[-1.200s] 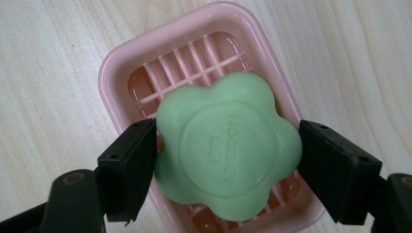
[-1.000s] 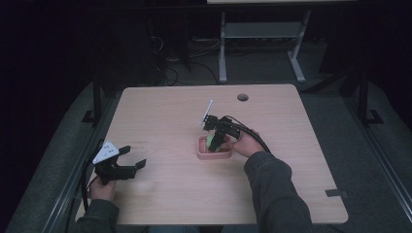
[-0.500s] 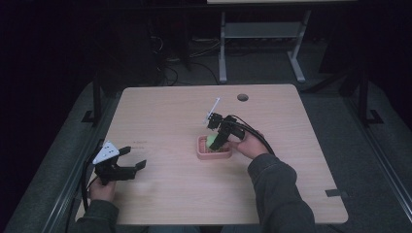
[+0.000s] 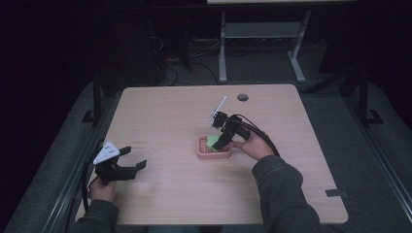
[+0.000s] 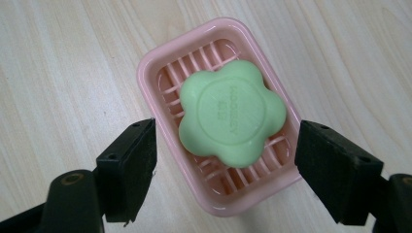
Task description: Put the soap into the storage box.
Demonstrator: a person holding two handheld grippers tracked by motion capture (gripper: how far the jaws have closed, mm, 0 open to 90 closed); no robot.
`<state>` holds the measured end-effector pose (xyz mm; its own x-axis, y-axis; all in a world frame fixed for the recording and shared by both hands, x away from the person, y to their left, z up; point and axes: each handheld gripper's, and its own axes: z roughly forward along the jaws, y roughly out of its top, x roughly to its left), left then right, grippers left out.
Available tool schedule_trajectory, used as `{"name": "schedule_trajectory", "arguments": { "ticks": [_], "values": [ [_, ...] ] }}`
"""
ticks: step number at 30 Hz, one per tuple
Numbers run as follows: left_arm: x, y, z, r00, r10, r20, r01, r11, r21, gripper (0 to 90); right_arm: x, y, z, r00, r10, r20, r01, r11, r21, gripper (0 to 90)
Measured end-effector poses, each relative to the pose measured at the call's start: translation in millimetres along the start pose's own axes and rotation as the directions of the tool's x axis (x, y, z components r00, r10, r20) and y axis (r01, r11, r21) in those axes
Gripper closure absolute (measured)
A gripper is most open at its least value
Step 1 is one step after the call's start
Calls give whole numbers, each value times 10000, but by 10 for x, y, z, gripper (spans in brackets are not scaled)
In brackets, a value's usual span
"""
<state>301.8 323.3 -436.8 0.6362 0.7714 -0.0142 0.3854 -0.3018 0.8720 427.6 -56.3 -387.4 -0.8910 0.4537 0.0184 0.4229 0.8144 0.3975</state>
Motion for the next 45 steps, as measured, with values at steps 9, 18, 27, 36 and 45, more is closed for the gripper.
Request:
{"name": "schedule_trajectory", "arguments": {
  "ticks": [9,18,27,36,45],
  "values": [
    [-3,1,4,10000,10,3,-10,10000,11,144,-23,-110,-103,9997,222,34,-222,9998,10,231],
    [-6,-1,14,10000,70,-22,-70,9999,83,144,-62,-294,-152,9986,527,-18,-527,9985,-150,235],
    [-9,-1,13,10000,65,-42,-65,10000,58,144,-68,-370,-230,9980,626,12,-626,9979,-173,235],
    [-7,-2,14,10000,72,-23,-71,9999,121,144,-80,-483,-284,9968,802,-54,-803,9965,-228,237],
    [-10,-1,16,9999,102,-34,-102,9998,169,144,-114,-675,-280,9933,1155,-79,-1157,9932,-142,237]
  ]
}}
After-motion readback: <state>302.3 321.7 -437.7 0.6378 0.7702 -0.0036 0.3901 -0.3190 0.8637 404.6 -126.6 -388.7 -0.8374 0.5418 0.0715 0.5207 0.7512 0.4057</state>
